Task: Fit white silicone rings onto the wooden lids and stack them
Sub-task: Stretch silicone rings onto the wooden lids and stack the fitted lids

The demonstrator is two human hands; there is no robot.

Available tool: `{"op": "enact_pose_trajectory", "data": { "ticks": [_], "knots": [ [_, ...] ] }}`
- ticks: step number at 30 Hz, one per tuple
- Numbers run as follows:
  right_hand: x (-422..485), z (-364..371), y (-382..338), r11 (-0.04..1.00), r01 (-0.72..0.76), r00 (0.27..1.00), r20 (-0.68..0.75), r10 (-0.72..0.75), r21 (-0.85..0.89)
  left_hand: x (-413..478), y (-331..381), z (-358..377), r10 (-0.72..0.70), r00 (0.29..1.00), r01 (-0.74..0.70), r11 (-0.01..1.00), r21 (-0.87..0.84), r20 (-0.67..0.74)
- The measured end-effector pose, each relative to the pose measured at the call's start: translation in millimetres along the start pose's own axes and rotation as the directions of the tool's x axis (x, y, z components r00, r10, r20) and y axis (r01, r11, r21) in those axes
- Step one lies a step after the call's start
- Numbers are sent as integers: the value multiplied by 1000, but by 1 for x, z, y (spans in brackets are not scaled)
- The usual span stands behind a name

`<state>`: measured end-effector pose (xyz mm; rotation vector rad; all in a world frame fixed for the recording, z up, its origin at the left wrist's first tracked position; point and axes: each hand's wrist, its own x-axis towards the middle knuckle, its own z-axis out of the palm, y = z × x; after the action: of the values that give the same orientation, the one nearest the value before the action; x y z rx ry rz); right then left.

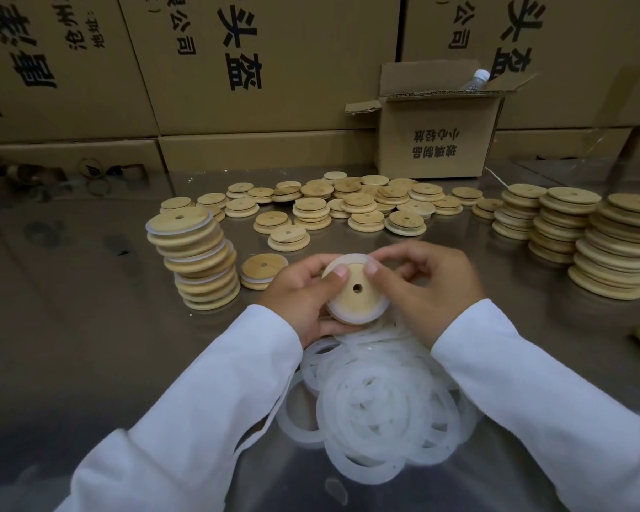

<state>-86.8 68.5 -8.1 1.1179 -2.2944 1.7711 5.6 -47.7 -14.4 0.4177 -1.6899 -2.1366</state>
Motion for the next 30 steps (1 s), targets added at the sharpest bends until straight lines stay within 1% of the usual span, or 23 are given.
{"op": "enact_pose_trajectory", "data": {
  "ticks": [1,3,8,11,17,25,30],
  "knots": [
    [0,0,0,1000,9,1000,-16,-9,-7,0,0,0,6,1000,-6,1000,5,11],
    [0,0,0,999,-1,1000,-29,2,35,-1,1,0,24,999,-24,1000,16,37],
    [1,2,-2,978,-101,995,-1,102,182,-2,0,0,59,996,-62,997,49,59],
    [1,2,-4,966,-129,991,2,132,225,-2,0,0,64,996,-67,997,36,67],
    [2,0,-7,969,-134,990,-16,140,206,-1,0,0,69,995,-73,996,46,72],
    [3,-2,-9,967,-151,988,-7,156,206,-2,0,1,140,989,-144,982,126,40],
    [4,-3,-12,972,-138,990,-4,141,188,-2,0,2,199,980,-197,969,149,-1]
  ]
}}
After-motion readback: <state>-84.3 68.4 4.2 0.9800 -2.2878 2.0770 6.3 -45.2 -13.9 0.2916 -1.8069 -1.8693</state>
